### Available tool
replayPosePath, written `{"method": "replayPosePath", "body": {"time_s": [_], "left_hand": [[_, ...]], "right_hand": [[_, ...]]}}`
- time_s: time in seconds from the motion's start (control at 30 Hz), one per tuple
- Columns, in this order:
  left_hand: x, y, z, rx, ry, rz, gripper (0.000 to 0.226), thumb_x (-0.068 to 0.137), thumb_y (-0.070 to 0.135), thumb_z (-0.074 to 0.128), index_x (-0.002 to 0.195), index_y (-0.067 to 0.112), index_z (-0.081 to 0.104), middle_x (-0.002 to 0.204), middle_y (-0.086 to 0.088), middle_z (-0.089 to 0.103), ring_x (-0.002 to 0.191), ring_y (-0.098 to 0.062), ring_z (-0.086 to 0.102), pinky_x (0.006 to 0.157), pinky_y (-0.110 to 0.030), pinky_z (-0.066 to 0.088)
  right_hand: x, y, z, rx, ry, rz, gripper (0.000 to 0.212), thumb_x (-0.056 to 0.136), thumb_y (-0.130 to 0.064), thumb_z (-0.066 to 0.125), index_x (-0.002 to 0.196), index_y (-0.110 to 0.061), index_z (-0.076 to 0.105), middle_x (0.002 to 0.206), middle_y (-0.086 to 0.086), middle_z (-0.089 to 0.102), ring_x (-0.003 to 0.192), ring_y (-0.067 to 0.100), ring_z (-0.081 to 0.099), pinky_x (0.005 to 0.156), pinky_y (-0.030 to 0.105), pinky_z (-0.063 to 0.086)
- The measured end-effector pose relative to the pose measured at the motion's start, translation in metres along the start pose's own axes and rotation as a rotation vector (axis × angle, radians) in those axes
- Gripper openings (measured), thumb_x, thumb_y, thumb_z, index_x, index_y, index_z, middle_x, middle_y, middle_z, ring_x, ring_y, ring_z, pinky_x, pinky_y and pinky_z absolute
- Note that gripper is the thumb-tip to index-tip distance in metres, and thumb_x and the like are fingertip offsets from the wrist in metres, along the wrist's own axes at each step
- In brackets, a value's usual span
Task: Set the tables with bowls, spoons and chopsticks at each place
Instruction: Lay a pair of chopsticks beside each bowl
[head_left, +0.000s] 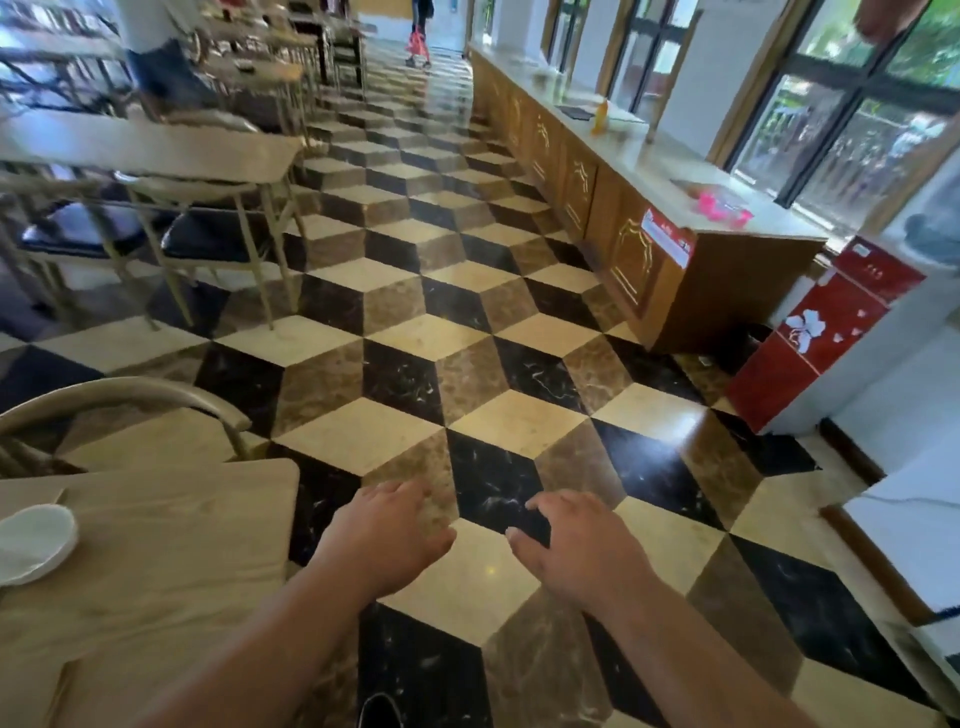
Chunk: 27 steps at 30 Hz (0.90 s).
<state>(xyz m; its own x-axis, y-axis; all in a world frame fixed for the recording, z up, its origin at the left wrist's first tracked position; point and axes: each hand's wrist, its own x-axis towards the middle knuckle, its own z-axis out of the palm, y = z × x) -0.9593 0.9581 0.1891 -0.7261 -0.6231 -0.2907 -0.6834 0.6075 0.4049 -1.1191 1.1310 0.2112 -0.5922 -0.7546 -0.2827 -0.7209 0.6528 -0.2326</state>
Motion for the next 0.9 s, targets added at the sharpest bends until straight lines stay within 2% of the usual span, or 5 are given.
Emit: {"method": "replayPosePath", "body": {"time_s": [0.13,0.3,0.47,0.7,0.9], "left_hand": [[0.079,-0.040,-0.030,-0.069,-0.004,-0.082,0.066,0.093,0.062,0.063,0.150,0.031,0.051,0.147,0.002,0.059,0.132,-0.021,0.057,0.107,-0.041,0.052],[0.162,-0.080,-0.079,-0.121,-0.012,-0.206,0.073,0.094,0.063,0.068,0.157,0.037,0.044,0.158,0.006,0.051,0.141,-0.021,0.053,0.108,-0.043,0.056],[0.226,-0.090,-0.126,-0.136,0.052,-0.267,0.064,0.094,0.060,0.070,0.151,0.043,0.048,0.148,0.008,0.060,0.126,-0.016,0.064,0.097,-0.036,0.062],[0.324,-0.119,-0.167,-0.134,0.087,-0.343,0.070,0.092,0.067,0.066,0.153,0.041,0.048,0.152,0.007,0.058,0.130,-0.019,0.061,0.100,-0.040,0.059],[0.403,-0.153,-0.202,-0.170,0.184,-0.551,0.069,0.091,0.068,0.068,0.152,0.040,0.051,0.150,0.008,0.058,0.134,-0.017,0.059,0.103,-0.039,0.058]], "right_hand": [[0.101,-0.037,-0.013,-0.027,-0.050,-0.034,0.056,0.100,-0.065,0.048,0.143,-0.031,0.056,0.141,-0.007,0.060,0.130,0.016,0.053,0.104,0.037,0.052],[0.203,-0.080,-0.039,-0.017,-0.106,-0.108,0.051,0.102,-0.057,0.051,0.147,-0.032,0.054,0.144,-0.007,0.059,0.130,0.016,0.055,0.106,0.039,0.052],[0.284,-0.109,-0.063,0.027,-0.101,-0.155,0.039,0.106,-0.042,0.052,0.143,-0.031,0.058,0.136,-0.008,0.067,0.121,0.014,0.064,0.102,0.037,0.057],[0.423,-0.139,-0.083,0.002,-0.098,-0.292,0.053,0.102,-0.058,0.053,0.148,-0.032,0.054,0.148,-0.008,0.060,0.134,0.016,0.057,0.107,0.037,0.051],[0.568,-0.176,-0.100,-0.028,-0.155,-0.505,0.060,0.096,-0.069,0.049,0.148,-0.038,0.051,0.149,-0.012,0.057,0.136,0.014,0.053,0.106,0.041,0.054]]}}
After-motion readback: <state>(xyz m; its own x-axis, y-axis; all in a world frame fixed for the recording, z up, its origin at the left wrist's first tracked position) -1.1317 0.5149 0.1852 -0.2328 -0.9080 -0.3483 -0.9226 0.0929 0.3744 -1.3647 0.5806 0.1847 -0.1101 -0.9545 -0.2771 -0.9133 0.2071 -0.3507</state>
